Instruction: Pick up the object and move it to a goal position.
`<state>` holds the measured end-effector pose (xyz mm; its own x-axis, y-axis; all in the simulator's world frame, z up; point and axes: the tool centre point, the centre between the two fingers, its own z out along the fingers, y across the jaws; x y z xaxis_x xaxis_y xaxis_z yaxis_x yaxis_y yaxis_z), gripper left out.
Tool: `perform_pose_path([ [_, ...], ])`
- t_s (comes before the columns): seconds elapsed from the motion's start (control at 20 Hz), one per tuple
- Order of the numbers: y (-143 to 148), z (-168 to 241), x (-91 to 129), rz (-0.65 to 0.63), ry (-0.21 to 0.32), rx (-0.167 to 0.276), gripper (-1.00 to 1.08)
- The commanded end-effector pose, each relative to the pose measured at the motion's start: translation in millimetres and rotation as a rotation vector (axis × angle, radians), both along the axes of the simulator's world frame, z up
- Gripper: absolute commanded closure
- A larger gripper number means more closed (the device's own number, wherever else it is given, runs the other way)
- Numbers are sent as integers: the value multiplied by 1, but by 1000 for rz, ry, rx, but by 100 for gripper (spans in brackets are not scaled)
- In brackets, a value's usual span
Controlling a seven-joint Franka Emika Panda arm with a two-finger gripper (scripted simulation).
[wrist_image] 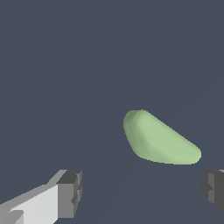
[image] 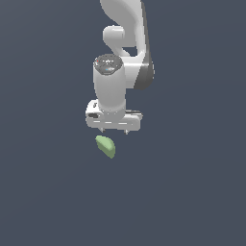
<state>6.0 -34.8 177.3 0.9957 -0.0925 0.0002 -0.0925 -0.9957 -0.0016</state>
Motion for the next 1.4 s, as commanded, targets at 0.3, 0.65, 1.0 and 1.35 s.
perform_pose_path([
  [0.3, 10, 14, 4, 36, -16, 1, -92],
  [0.65, 15, 21, 6, 48, -22, 1, -92],
  [1.0, 12, 17, 6, 95, -21, 0, -92],
  [1.35, 5, 9, 5, 201, -18, -3, -92],
])
